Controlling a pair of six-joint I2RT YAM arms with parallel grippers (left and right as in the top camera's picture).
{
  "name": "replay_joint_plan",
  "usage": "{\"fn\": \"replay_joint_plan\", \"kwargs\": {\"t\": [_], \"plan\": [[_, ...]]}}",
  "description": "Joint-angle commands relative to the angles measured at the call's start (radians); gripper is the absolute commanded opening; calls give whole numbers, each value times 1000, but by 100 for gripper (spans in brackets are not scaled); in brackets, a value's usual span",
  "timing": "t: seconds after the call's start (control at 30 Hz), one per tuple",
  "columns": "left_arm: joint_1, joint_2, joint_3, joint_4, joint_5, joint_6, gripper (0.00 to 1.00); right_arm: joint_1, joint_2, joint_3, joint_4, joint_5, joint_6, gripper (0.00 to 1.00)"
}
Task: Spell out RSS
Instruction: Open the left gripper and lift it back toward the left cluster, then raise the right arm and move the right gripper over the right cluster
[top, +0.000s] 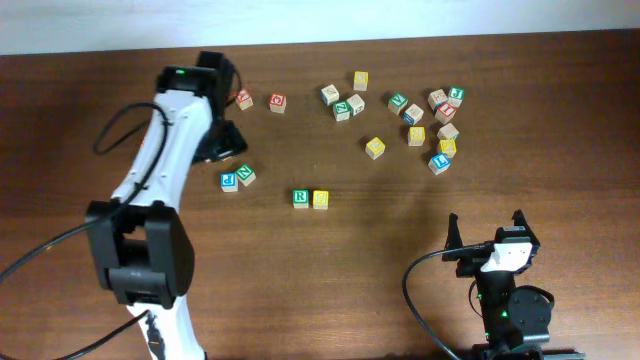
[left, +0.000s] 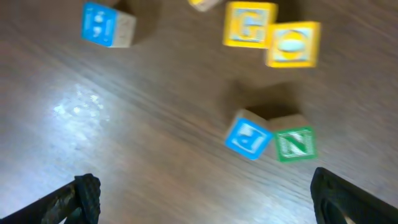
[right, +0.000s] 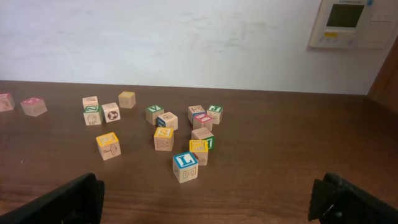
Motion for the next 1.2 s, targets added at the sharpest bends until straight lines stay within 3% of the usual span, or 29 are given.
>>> {"fn": "replay_joint_plan", "kwargs": {"t": [0.0, 0.4, 0.53, 0.73, 0.77, 0.8, 0.93, 0.97, 1.07, 1.17], "plan": [[54, 11, 4, -20, 19, -3, 99, 0, -6, -5, -8, 2, 1, 98], [114, 11, -14, -18, 38, -3, 99, 0, -6, -5, -8, 2, 0, 98], [114, 11, -14, -19, 37, -3, 99, -2, -6, -5, 8, 135, -206, 98], [114, 11, -14, -19, 37, -3, 99, -2, -6, -5, 11, 131, -224, 98], [114, 11, -14, -19, 37, -3, 99, -1, -6, -5, 20, 98, -205, 98], [114, 11, -14, -18, 37, -3, 99, -1, -6, -5, 53, -56, -126, 98], [114, 11, -14, -19, 37, -3, 99, -1, -6, -5, 205, -906, 189, 98], [114, 11, -14, -19, 37, -3, 99, -1, -6, -5, 224, -1001, 196, 98], [114, 11, -14, -19, 37, -3, 99, -1, -6, -5, 308, -1024, 233, 98], [114, 11, -14, -18, 37, -3, 99, -1, -6, -5, 642, -918, 434, 98]]}}
